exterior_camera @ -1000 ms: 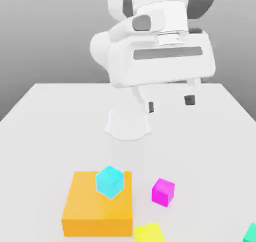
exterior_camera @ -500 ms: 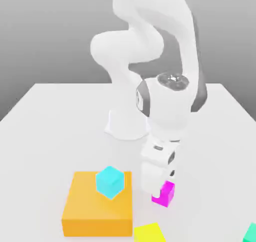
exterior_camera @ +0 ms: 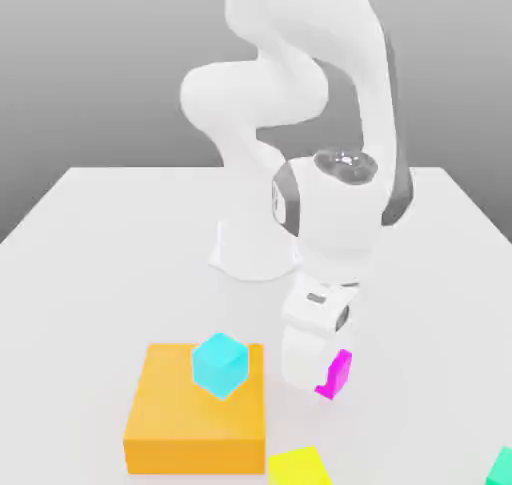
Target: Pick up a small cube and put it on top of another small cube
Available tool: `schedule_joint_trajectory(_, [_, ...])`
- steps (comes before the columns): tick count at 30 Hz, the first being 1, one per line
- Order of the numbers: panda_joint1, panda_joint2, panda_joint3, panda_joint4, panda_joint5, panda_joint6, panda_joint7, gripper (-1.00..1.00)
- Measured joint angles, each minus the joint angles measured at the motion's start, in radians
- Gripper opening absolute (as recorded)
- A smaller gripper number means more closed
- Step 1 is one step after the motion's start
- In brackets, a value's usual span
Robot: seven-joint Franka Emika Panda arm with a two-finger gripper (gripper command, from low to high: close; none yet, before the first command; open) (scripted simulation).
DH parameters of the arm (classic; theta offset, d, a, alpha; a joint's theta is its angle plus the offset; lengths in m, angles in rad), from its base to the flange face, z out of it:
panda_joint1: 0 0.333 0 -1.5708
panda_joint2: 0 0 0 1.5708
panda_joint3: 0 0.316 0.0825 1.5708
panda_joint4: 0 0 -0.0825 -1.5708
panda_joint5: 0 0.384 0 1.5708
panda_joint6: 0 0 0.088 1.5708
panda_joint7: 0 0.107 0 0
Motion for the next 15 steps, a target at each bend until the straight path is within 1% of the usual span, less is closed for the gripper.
schedule_joint_trajectory(4, [-0.087, -0.136, -0.053, 0.028, -0.008, -0.162, -0.096, -1.00])
schedule_joint_trajectory(9, [-0.188, -0.298, -0.143, 0.073, -0.083, -0.369, -0.198, -1.00])
schedule_joint_trajectory(11, [-0.205, -0.292, -0.163, 0.076, -0.088, -0.366, -0.224, -1.00])
schedule_joint_trajectory(15, [-0.205, -0.180, -0.173, 0.058, -0.058, -0.238, -0.256, -1.00])
